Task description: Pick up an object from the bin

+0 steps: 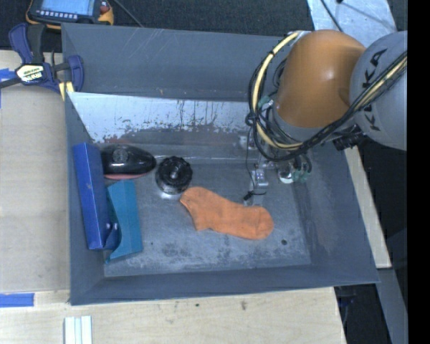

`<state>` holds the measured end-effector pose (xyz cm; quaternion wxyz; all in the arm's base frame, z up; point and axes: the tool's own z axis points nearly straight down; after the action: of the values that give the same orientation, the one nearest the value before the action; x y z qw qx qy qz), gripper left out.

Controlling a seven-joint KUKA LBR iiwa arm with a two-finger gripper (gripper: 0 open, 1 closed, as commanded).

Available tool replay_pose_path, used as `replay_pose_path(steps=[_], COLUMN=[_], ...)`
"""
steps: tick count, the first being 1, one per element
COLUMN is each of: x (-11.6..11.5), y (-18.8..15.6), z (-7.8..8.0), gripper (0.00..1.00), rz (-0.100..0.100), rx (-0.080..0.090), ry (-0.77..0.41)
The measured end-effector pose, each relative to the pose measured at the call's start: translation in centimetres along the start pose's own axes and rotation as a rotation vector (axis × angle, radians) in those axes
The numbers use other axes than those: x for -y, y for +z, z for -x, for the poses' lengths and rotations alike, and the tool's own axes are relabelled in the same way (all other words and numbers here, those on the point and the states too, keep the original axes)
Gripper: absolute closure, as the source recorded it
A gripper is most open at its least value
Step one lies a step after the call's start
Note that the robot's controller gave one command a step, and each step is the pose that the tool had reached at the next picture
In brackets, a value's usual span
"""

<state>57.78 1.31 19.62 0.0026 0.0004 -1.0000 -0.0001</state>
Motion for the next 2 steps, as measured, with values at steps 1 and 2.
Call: replay_pose_path(steps=[1, 2], x=[0.0, -0.1], y=[-0.5, 3.3], z=[0.2, -1.4], gripper=[0.00, 0.00], rz=[0.000, 0.000], rx=[0.009, 0.017], ry=[0.000, -0.003])
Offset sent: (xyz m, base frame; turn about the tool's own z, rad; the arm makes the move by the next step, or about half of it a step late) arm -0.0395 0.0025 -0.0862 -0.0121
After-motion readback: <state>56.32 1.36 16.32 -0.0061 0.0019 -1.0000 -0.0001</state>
